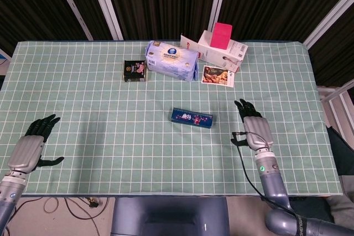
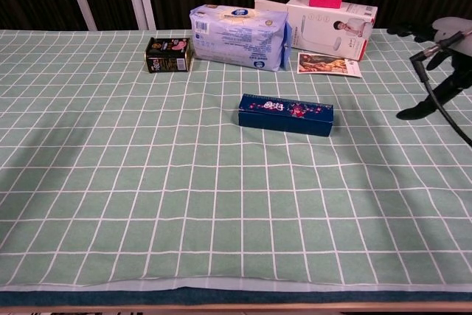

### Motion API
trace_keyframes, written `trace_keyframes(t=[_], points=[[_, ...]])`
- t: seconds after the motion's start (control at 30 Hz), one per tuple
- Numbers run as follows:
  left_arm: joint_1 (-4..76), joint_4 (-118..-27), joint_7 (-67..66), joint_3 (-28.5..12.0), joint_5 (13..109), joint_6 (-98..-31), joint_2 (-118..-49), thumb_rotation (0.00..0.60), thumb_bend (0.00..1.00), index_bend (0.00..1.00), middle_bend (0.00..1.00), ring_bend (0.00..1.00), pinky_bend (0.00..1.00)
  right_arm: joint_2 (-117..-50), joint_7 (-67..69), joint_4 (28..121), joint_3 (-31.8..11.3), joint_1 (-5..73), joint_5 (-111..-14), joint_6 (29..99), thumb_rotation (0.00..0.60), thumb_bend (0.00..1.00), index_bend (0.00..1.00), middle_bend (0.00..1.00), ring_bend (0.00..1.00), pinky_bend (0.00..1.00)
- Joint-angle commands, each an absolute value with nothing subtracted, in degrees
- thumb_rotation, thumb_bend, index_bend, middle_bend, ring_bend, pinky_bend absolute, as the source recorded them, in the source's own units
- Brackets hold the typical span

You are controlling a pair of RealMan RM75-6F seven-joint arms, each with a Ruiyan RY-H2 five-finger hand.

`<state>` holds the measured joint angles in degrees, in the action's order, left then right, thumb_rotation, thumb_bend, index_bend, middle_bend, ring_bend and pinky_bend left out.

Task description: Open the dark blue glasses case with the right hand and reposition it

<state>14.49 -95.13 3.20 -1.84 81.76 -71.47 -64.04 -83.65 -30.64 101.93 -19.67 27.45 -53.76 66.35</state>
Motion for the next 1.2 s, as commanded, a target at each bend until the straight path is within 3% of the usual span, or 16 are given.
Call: trace_keyframes(t=[0.03, 0.57, 1.2], points=[[14.7, -95.3, 3.6, -1.9, 81.4, -71.0, -63.9, 0.600, 0.01, 0.00, 0.00, 0.00, 0.00, -87.1, -35.0, 102.5, -22.3, 32.3, -46.8, 64.7, 0.600, 0.15, 0.00, 0.00, 0.00, 0.24], [15.2, -95.4, 6.2, -2.2, 80.7, -69.7, -63.5, 0.600, 0.01, 0.00, 0.00, 0.00, 0.00, -98.8, -37.6, 86.8, -21.3, 41.4, -40.0, 65.5, 0.600, 0.11, 0.00, 0.00, 0.00, 0.24], [15.5, -95.4, 6.6, -2.6, 79.2, -68.9, -63.7, 0.600, 0.01, 0.00, 0.00, 0.00, 0.00, -104.9, -34.5, 73.5, -21.9, 45.9, -39.8, 62.6, 0.600, 0.12, 0.00, 0.00, 0.00, 0.24]])
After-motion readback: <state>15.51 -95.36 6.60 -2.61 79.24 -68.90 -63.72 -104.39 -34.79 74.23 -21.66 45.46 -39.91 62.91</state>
